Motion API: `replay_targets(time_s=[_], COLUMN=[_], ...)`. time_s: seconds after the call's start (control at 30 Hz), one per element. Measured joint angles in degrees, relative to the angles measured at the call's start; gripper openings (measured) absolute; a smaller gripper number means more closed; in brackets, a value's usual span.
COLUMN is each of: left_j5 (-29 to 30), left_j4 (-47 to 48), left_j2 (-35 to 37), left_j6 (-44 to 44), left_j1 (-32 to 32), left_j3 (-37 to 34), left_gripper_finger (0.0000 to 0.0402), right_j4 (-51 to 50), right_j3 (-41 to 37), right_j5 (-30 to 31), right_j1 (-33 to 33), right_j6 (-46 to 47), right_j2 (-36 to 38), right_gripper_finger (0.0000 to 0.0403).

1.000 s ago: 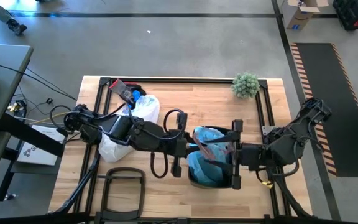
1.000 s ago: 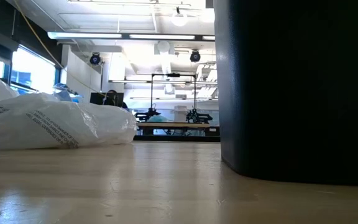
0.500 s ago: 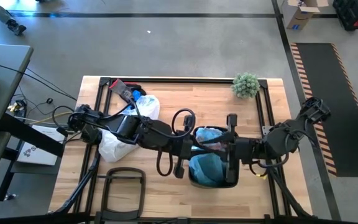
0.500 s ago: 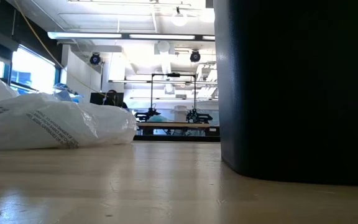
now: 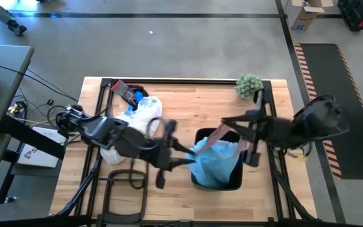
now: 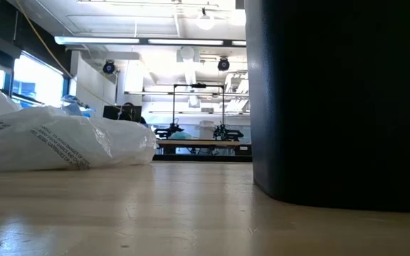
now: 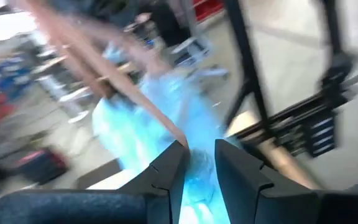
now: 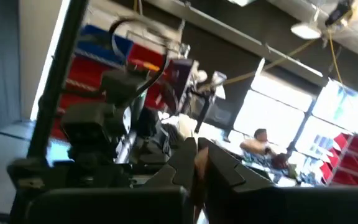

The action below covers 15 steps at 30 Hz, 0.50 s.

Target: Place trash/remove bag and relplace

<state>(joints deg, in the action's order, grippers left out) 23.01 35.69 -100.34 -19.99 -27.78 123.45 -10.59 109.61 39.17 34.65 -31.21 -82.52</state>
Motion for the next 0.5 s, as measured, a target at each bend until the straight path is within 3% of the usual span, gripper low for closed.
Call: replay_targets(time_s=[0.13, 0.33, 0.5], left_j5=[11.4, 8.8, 5.1], left_j4=[2.4, 1.6, -0.2], left_j2=[2.0, 3.4, 3.8], left_j6=[-3.0, -3.9, -4.3], left_j1=[-2.7, -3.3, -0.3], left_j3=[0.0, 0.0, 0.0], left_gripper_finger=[0.0074, 0.0083, 0.0127], right_j4=[-2.0, -4.9, -5.8], right_j3=[4.2, 5.1, 5.1], right_j5=[-2.3, -2.8, -3.4], right_j1=[-0.3, -0.3, -0.5], right_j6=[-0.3, -0.1, 0.5], right_j2=[0.0, -0.2, -1.1], right_gripper_finger=[0.0000, 0.0000, 0.0000])
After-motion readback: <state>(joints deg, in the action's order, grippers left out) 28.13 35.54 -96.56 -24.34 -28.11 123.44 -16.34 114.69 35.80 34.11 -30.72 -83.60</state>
